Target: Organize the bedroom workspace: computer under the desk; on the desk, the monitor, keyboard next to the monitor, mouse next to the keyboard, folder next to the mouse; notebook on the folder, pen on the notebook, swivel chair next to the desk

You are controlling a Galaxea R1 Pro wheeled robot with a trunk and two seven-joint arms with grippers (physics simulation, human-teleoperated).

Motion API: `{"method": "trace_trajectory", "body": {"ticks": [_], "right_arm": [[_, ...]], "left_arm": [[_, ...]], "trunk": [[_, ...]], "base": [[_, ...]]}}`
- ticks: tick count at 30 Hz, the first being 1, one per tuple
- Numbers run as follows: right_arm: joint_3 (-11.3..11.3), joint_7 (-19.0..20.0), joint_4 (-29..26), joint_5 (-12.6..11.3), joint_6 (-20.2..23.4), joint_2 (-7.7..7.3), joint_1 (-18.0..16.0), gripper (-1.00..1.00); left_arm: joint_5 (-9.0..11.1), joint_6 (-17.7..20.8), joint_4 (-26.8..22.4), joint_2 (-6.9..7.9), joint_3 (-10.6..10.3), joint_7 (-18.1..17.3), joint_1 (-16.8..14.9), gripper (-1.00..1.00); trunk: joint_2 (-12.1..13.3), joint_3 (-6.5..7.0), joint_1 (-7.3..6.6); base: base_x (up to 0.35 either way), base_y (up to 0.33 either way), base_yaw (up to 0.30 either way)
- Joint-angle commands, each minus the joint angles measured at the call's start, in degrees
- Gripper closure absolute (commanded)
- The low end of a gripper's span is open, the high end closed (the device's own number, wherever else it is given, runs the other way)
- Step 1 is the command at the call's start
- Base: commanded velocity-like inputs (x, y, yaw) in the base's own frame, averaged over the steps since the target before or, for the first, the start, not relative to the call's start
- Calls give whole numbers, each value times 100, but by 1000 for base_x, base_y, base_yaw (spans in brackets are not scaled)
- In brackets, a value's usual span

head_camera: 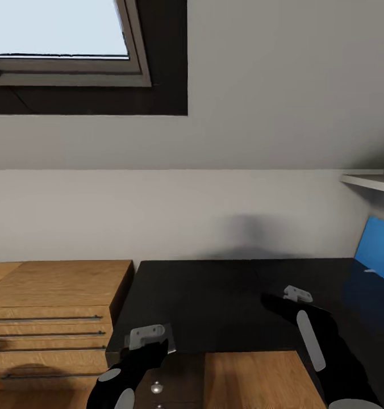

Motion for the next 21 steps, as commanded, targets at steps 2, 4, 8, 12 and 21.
{"method": "trace_trajectory", "body": {"ticks": [2, 4, 8, 12, 21], "right_arm": [[-2, -64, -1, -72, 21, 0, -5, 100], [-2, -79, 3, -71, 21, 1, -5, 100], [3, -97, 10, -63, 21, 6, -5, 100], [6, -158, 22, -56, 17, 8, -5, 100], [521, -647, 616, 131, -351, 10, -5, 100]], "left_arm": [[65, 13, -7, 1, -6, 56, -5, -100], [66, 13, -4, 1, -7, 56, -5, -100], [64, 13, 0, -1, -13, 56, -5, -100], [68, 13, 1, 0, -14, 56, -5, -100], [69, 14, 9, 1, -8, 56, -5, -100]], "trunk": [[-7, -10, 1], [-7, -10, 1], [-7, -10, 1], [-7, -10, 1], [-7, -10, 1]], "base": [[0, 0, -296], [0, 0, -296], [0, 0, -297], [0, 0, -299], [0, 0, -300]]}}
